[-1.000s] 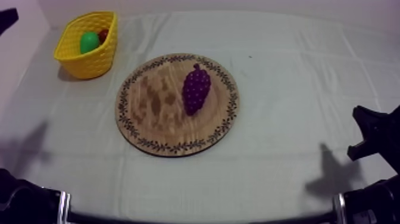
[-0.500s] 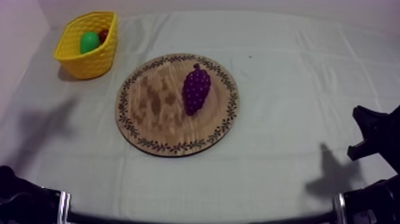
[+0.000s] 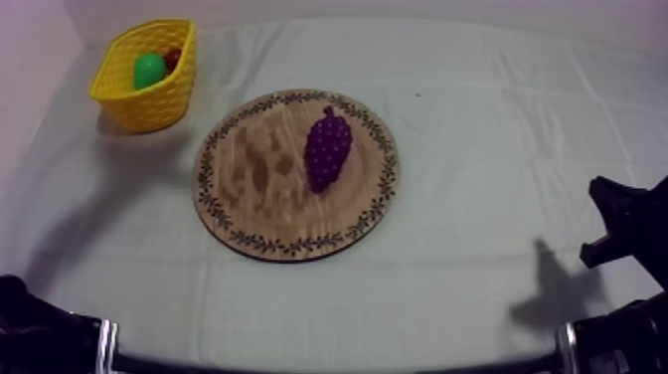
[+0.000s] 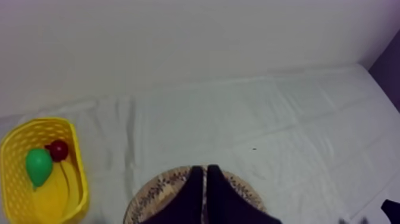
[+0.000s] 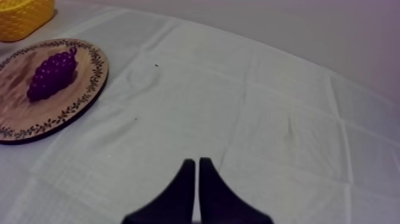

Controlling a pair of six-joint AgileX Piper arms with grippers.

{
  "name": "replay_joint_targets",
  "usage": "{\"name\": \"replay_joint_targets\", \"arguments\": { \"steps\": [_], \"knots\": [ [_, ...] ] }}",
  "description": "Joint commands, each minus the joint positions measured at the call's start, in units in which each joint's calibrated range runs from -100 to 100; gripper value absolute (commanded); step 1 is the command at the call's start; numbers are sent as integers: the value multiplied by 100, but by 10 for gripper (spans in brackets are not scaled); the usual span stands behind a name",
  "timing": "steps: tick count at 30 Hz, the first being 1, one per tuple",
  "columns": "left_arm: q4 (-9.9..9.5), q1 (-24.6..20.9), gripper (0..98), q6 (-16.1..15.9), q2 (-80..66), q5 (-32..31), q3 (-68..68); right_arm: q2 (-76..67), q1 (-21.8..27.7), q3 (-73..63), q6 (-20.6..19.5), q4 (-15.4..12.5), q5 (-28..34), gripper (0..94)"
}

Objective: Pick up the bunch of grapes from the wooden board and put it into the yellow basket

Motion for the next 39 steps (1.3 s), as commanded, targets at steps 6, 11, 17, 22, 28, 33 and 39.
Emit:
{"name": "replay_joint_targets", "arguments": {
  "steps": [6, 11, 17, 22, 28, 33, 39],
  "knots": [
    [-54, 252, 0, 136, 694, 254, -63, -1, -2, -3, -1, -4, -3, 4],
    [-57, 412, 0, 260, 1252, 371, 83, -1, -2, -3, -1, -4, -3, 4],
    [-51, 461, 0, 399, 1866, 448, 17, -1, -2, -3, -1, -4, -3, 4],
    [-33, 496, 75, 420, 2198, 527, -88, -1, -2, -3, -1, -4, -3, 4],
    [113, 473, 453, 290, 2371, 692, -73, -1, -2, -3, -1, -4, -3, 4],
    [177, 503, 822, 499, 2486, 1219, -153, -1, -2, -3, -1, -4, -3, 4],
    [262, 546, 941, 633, 2659, 1694, -269, -1, -2, -3, -1, -2, -3, 4]
  ]
}}
